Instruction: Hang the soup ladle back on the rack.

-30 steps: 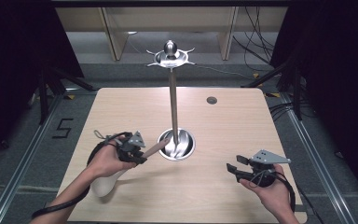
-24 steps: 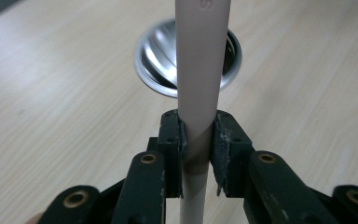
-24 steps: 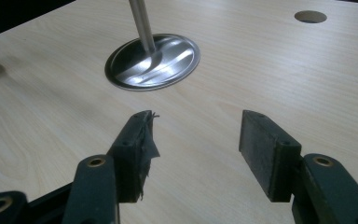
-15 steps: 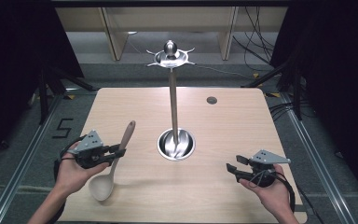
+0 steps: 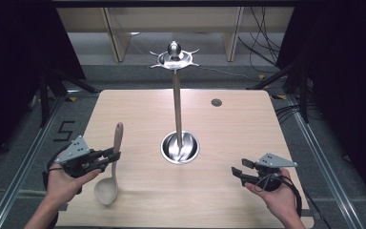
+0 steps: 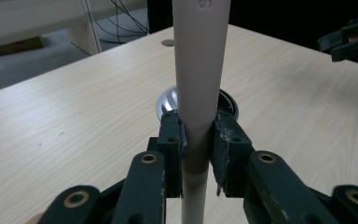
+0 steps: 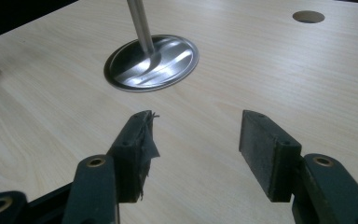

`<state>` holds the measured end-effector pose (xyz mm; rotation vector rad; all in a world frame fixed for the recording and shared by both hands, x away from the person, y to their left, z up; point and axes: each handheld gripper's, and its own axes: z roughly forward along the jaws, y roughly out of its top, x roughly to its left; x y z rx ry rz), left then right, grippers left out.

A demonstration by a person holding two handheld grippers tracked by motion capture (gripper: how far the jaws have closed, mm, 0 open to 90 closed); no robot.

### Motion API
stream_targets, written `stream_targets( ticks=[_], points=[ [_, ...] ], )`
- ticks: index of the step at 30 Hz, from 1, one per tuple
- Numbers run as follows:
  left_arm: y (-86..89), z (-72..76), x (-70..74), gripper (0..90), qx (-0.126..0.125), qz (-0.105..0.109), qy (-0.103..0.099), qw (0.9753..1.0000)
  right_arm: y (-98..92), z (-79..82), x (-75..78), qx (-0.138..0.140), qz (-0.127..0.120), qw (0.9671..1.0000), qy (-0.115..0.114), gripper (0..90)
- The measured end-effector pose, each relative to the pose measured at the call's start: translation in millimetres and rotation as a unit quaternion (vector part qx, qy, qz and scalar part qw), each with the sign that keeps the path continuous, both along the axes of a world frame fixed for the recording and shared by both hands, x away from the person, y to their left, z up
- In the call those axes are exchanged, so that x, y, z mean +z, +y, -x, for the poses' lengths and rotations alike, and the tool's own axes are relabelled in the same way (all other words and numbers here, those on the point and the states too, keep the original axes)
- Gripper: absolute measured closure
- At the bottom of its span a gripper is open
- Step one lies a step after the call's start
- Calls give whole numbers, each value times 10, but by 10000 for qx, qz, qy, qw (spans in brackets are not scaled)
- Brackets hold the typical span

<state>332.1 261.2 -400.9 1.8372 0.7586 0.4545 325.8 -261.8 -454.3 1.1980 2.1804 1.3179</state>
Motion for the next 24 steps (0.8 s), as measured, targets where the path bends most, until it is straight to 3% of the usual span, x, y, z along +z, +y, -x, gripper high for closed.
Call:
stream_targets(
  ticks=[6,16,24],
  points=[
    [20,18,57,744,127,63,-27,9999,-10,3,7,22,-14,10000,-8,452],
    [-79,-34,153,744,19,202,-158,9997,-12,2,7,-29,-6,10000,-48,452],
    [-197,-92,282,744,-102,180,-254,9995,-16,2,8,4,24,10000,-46,451]
  ],
)
